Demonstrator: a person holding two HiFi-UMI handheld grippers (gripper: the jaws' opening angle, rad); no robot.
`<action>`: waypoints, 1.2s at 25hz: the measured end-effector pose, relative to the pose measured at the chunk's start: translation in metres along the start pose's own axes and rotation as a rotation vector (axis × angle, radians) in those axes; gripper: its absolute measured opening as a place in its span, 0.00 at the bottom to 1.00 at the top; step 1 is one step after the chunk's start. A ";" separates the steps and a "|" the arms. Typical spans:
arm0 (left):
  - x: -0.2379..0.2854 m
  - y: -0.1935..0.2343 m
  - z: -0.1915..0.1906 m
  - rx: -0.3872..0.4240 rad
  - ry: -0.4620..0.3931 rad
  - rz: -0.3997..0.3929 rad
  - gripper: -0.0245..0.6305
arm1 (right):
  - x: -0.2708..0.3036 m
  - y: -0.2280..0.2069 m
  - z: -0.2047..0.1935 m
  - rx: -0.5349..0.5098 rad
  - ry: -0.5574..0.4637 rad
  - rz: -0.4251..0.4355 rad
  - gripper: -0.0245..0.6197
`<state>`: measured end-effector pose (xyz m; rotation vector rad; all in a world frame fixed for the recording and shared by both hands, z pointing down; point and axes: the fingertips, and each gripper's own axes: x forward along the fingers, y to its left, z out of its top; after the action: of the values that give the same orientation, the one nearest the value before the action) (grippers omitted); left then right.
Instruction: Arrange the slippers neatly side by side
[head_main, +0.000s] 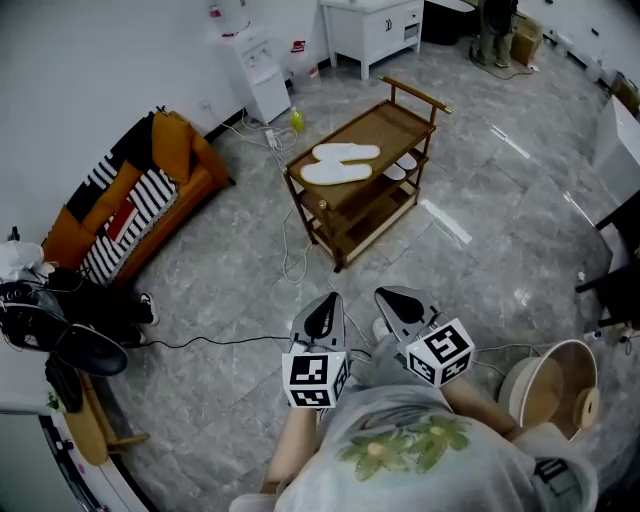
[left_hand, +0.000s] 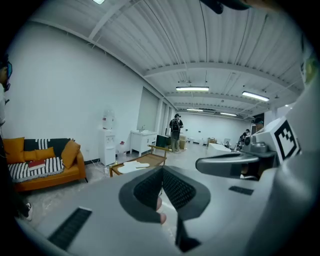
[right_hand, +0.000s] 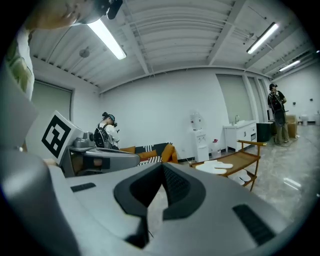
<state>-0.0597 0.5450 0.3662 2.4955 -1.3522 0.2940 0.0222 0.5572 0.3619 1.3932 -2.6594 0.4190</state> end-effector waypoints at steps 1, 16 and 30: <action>0.006 0.002 0.002 0.002 0.003 0.001 0.06 | 0.004 -0.005 0.002 0.000 0.001 0.003 0.05; 0.092 0.017 0.021 -0.011 0.034 0.057 0.06 | 0.049 -0.089 0.021 0.006 0.009 0.042 0.05; 0.157 -0.007 0.024 -0.068 0.032 0.132 0.06 | 0.057 -0.169 0.015 -0.032 0.096 0.115 0.05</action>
<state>0.0318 0.4172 0.3917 2.3416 -1.4914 0.3092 0.1281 0.4166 0.3929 1.1839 -2.6643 0.4403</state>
